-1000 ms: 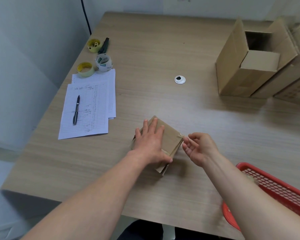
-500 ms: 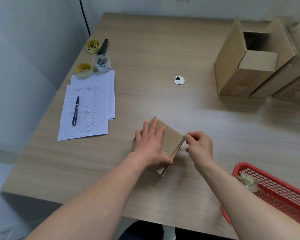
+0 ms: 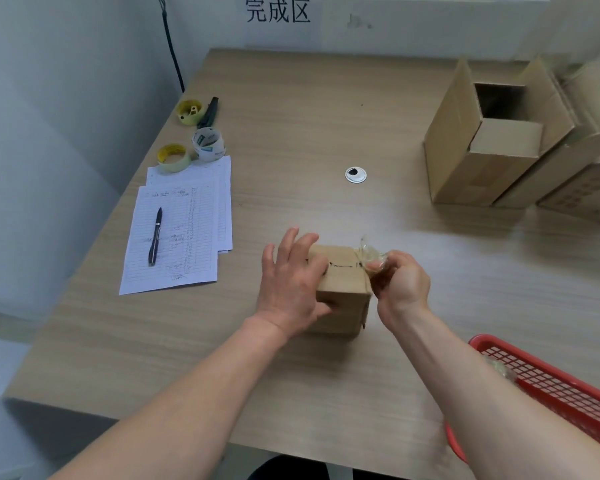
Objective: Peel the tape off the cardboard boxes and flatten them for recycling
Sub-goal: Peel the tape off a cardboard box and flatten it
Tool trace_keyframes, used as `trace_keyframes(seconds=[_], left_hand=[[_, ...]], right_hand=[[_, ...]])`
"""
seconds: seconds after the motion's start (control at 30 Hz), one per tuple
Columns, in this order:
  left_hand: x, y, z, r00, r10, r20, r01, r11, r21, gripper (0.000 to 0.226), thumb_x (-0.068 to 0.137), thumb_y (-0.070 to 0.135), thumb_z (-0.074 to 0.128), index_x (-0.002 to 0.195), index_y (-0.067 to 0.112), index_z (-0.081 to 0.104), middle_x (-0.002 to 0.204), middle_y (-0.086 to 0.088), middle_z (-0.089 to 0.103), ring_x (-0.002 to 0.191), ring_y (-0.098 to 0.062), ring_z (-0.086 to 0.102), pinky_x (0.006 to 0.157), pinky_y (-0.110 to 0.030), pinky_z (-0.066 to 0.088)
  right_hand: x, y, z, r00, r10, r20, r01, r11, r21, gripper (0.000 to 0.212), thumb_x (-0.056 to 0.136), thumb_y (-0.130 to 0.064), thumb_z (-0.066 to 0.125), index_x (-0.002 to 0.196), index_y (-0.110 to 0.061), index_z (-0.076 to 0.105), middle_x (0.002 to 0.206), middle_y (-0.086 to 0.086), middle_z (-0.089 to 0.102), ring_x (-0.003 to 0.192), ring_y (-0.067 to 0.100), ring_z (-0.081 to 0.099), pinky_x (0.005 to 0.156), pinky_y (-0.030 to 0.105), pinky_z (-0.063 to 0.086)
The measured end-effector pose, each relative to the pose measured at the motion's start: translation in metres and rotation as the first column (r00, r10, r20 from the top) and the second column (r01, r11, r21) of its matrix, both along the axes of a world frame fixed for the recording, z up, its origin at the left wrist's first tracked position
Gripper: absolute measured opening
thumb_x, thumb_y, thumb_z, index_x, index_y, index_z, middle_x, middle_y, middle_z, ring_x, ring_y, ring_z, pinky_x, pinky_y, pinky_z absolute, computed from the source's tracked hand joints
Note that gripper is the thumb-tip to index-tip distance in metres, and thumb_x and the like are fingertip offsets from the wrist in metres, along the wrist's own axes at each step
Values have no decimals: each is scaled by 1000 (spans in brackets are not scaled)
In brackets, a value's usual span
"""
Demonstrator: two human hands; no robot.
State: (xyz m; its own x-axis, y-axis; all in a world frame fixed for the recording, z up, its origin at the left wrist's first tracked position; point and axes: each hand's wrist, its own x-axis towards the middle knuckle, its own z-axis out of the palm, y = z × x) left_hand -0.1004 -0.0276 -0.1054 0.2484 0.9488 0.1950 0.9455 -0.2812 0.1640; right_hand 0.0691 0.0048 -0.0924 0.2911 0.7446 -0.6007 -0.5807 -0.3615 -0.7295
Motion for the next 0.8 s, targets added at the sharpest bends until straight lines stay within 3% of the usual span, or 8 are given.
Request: trace_keyframes(seconds=[0.1,0.23,0.37,0.47,0.6,0.67,0.73,0.8], left_hand=[[-1,2,0,998,-53,14,54,993,-101,74,38,40,93,93,21,49,131,-6,50,123,-32,46,92,-48,44],[4,1,9,998,-57,-15,51,958,-281,56,63,49,80,100,25,45,157,-3,26,144,-28,19,103,-48,36],[5,5,15,993,-103,-57,84,959,-271,57,65,51,77,91,30,31,139,0,41,129,-26,33,96,-45,40],[7,3,13,989,-136,-58,118,960,-253,57,64,50,77,89,31,29,135,1,43,125,-25,35,94,-43,39],[4,2,15,989,-137,-49,119,955,-272,56,64,48,77,90,29,31,135,2,42,126,-24,33,95,-42,39],[4,2,15,991,-129,-43,112,956,-273,56,64,48,77,89,29,32,134,2,42,126,-24,33,95,-43,39],[5,1,15,991,-124,-43,108,955,-276,55,63,47,77,90,29,32,134,3,42,126,-24,33,95,-43,39],[5,1,15,992,-122,-42,105,954,-281,55,63,46,77,90,29,33,134,3,42,126,-24,33,95,-43,39]], right_hand=[[-1,-3,0,987,121,106,-119,992,-32,18,80,5,39,78,-10,48,53,9,44,53,23,43,45,21,41],[6,-3,1,921,306,240,-299,952,-67,6,92,-16,52,88,-11,53,45,3,41,49,20,44,54,27,44],[18,3,10,800,517,304,-458,854,-249,31,90,-39,64,81,-10,57,42,-4,36,43,17,41,60,34,53],[25,12,15,793,493,359,-395,863,-314,43,86,-46,69,75,-6,58,60,3,40,49,21,43,51,30,48],[30,16,23,824,494,277,-439,866,-240,26,84,-29,73,95,-6,66,96,10,54,71,21,56,57,32,46],[38,8,20,824,546,154,-518,835,-189,39,78,-15,73,116,-14,62,119,11,54,95,23,57,70,37,50],[46,-3,15,737,642,211,-606,766,-214,55,75,-4,68,126,-23,55,121,8,57,104,25,58,79,41,50],[49,-13,9,645,674,360,-623,737,-262,58,77,7,65,124,-26,56,112,5,61,95,23,63,75,38,50]])
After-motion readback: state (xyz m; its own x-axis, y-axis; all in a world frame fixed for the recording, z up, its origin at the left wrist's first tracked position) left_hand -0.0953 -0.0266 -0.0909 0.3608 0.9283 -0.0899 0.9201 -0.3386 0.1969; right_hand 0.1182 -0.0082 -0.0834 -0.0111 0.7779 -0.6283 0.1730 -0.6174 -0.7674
